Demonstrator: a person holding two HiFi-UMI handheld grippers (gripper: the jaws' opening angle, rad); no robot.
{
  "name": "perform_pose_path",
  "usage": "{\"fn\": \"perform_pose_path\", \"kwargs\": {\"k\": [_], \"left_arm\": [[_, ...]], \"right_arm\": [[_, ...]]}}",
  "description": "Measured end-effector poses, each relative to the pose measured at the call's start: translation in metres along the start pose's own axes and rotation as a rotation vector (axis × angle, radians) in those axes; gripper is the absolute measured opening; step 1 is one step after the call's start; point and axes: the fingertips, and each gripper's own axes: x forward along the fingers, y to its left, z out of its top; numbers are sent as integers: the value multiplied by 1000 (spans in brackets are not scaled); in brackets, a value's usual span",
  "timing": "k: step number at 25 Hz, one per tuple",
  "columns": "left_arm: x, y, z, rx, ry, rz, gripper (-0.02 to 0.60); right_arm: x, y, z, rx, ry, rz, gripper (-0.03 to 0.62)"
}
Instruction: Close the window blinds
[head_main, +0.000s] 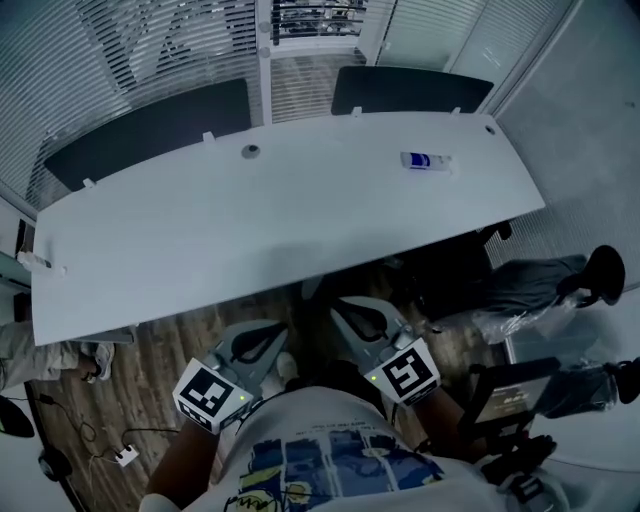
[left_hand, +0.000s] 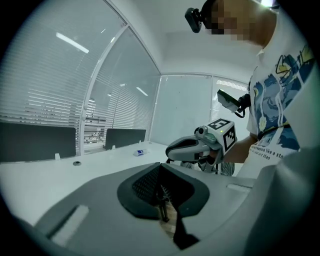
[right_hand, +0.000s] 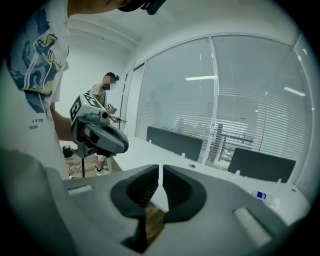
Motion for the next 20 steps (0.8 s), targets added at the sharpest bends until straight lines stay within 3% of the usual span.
{"fn": "perform_pose_path", "kwargs": {"k": [10,20], "left_arm": [[18,41,9,24,0,23,5],[80,105,39,13,9,133,5]], "right_arm": [[33,-35,15,32,-16,8,15],[87,-114,20,-40,-25,106,15]]}}
